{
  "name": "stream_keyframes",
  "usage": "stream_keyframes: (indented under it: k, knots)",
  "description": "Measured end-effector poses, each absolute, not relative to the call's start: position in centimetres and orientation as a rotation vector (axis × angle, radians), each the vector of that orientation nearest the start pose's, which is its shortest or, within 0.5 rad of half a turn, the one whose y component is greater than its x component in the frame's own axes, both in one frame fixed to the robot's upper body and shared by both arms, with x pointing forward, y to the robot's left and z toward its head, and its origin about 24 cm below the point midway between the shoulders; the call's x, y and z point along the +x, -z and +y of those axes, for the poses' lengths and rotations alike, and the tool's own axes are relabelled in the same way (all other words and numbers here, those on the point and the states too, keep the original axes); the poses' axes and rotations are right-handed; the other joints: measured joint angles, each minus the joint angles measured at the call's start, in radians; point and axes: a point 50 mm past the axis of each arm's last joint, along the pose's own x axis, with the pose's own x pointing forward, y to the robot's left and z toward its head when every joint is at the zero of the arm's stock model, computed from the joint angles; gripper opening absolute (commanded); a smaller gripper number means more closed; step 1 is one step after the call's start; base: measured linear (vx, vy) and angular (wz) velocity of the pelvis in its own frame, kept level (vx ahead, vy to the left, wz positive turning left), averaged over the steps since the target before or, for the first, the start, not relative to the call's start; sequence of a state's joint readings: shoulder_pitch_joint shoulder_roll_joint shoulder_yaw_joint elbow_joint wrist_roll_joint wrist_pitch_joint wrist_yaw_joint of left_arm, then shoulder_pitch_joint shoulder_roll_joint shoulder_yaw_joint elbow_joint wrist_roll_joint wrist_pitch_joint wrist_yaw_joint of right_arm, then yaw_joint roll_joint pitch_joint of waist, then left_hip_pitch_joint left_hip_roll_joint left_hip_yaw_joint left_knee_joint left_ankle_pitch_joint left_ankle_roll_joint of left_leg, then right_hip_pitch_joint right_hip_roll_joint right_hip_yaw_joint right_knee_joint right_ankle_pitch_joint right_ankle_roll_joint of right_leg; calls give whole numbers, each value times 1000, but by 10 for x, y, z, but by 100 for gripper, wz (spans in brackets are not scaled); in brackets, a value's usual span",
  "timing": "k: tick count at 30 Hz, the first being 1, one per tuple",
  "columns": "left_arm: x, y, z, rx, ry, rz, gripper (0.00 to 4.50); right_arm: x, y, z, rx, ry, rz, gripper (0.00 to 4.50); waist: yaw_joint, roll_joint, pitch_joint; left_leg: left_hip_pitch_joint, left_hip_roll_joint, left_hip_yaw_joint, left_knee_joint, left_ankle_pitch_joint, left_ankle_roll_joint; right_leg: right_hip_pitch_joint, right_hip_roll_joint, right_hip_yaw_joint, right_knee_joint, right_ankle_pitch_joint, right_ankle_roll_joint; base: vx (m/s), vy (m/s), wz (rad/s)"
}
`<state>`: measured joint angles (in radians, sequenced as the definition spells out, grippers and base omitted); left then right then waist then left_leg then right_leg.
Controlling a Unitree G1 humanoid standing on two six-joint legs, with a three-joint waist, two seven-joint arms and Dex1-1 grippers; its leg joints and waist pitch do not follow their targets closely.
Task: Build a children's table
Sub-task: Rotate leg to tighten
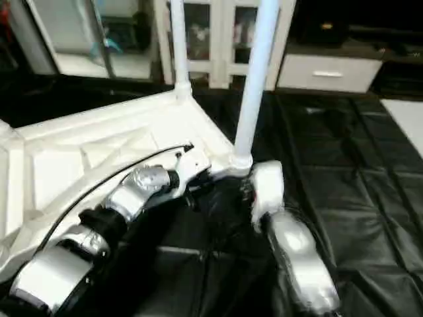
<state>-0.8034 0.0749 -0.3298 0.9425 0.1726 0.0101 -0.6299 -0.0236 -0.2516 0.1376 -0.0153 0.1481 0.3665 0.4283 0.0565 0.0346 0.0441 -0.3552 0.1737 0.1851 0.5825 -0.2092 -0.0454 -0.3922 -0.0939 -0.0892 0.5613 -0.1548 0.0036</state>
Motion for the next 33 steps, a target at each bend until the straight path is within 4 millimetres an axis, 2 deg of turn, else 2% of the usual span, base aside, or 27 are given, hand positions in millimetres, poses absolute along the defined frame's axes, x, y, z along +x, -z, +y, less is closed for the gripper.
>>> stream_keyframes:
  k: [3, 10, 11, 12, 14, 16, 19, 23, 26, 28, 33]
  knots:
    - [351, -47, 51, 522, 976, 308, 0, 237, -17, -142, -53, -591, 426, 311, 1, 1, -1, -1, 0, 0, -2, 0, 0, -4, 0, 0, 0, 0, 0, 0, 0, 0]
    - [350, -47, 52, 533, 1007, 291, 0, 236, -26, -138, -42, -608, 413, 311, 2, 2, -1, -1, 0, 0, -2, 0, -1, -6, 0, 1, 0, 0, 0, 0, 0, 0]
    - [350, -47, 51, 536, 1011, 285, 46, 237, -26, -137, -42, -607, 410, 314, 2, 1, -1, -2, 0, 0, -2, 0, -1, -6, 0, 1, 0, 0, 0, 0, 0, 0]
    - [350, -47, 51, 534, 1021, 282, 57, 237, -27, -137, -43, -602, 407, 314, 3, 1, -1, -2, 0, 0, -2, 0, -1, -6, 0, 1, 0, 0, 0, 0, 0, 0]
    - [348, -48, 50, 480, 1030, 245, 57, 237, -27, -137, -46, -596, 407, 314, 5, -2, 1, -3, 0, 0, -2, 0, -1, -6, 0, 1, 0, 0, 0, 0, 0, 0]
    - [347, -49, 49, 458, 1031, 232, 86, 239, -28, -137, -52, -592, 406, 314, 7, -9, 2, -6, 0, 0, -1, 1, -2, -8, 0, 1, 0, 0, 0, 0, 0, 0]
    - [347, -51, 48, 447, 1043, 225, 102, 242, -31, -135, -59, -596, 394, 314, 7, -9, 2, -12, 0, 0, 6, 1, -1, -10, -1, 1, 1, 0, 0, 0, 0, 0]
    - [345, -55, 51, 394, 1030, 199, 145, 242, -31, -133, -55, -600, 398, 314, 7, -14, 4, -13, 0, 2, 7, 3, 6, -11, -1, 4, 1, 0, -1, 0, 0, 0]
    - [346, -62, 64, 373, 999, 189, 172, 243, -32, -133, -58, -590, 395, 314, 4, -18, 7, -11, 1, 3, 7, 3, 5, -12, -1, 4, 5, 0, 0, 0, 0, 0]
    - [346, -68, 80, 354, 964, 190, 188, 243, -32, -134, -59, -585, 393, 314, 2, -25, 10, -10, 1, 4, 7, 1, -1, -13, -1, 5, 10, -1, 0, 0, 0, 0]
    - [333, -73, 115, 316, 902, 237, 228, 244, -32, -132, -54, -587, 387, 314, 4, -32, 11, -10, 1, 4, 8, 1, -3, -16, -1, 7, 16, -2, -1, 0, 0, 0]
